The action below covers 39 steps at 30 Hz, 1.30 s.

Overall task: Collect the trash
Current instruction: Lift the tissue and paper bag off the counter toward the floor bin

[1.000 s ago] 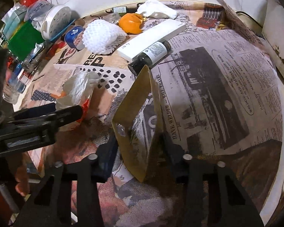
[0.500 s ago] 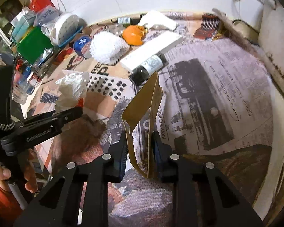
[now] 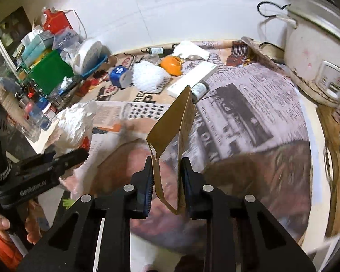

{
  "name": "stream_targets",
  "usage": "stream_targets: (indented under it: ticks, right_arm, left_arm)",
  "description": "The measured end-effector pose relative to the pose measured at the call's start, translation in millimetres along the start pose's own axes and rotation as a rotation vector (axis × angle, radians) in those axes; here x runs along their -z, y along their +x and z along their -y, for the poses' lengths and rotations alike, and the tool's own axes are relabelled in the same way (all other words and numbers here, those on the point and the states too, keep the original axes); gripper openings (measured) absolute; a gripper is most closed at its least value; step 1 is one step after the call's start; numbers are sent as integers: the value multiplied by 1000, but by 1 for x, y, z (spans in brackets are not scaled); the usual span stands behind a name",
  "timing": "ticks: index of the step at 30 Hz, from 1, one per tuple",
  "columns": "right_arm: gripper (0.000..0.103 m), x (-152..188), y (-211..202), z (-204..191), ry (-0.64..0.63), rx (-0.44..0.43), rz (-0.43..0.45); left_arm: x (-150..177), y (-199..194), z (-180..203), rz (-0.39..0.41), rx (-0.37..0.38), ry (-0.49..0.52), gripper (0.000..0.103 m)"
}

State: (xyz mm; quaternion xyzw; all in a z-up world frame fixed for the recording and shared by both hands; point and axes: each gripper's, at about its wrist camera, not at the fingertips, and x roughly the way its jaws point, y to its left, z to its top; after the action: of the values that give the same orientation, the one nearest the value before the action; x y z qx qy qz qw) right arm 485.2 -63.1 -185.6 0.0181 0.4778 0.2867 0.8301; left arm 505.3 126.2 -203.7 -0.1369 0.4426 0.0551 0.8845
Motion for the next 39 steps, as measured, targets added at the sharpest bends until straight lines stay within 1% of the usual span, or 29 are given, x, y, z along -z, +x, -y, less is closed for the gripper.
stream_targets:
  ticks: [5, 9, 14, 19, 23, 25, 29, 33, 37, 39]
  right_arm:
    - [21, 34, -16, -48, 29, 37, 66]
    - [21, 60, -25, -83, 52, 55, 95]
    - [21, 88, -41, -112, 85, 53, 83]
    - [21, 120, -56, -124, 95, 66, 44]
    - [21, 147, -56, -118, 111, 89, 1]
    - [21, 164, -52, -109, 120, 104, -26]
    - [21, 194, -44, -94, 144, 112, -75]
    - [22, 225, -24, -71, 149, 120, -117]
    - [22, 264, 17, -39, 168, 113, -174]
    - [22, 282, 38, -25, 167, 116, -197]
  left_arm:
    - [48, -40, -31, 5, 18, 77, 46]
    - [79, -65, -53, -5, 20, 116, 46]
    - [113, -88, -68, -39, 40, 131, 46]
    - [144, -92, -72, -96, 60, 137, 46]
    - [171, -78, -66, -145, 78, 139, 46]
    - [181, -68, -61, -167, 78, 141, 46]
    - [206, -40, -49, -224, 78, 145, 46]
    - [235, -4, -37, -266, 74, 133, 46]
    - [268, 40, -29, -285, 77, 108, 46]
    - [289, 70, -27, -296, 76, 99, 46]
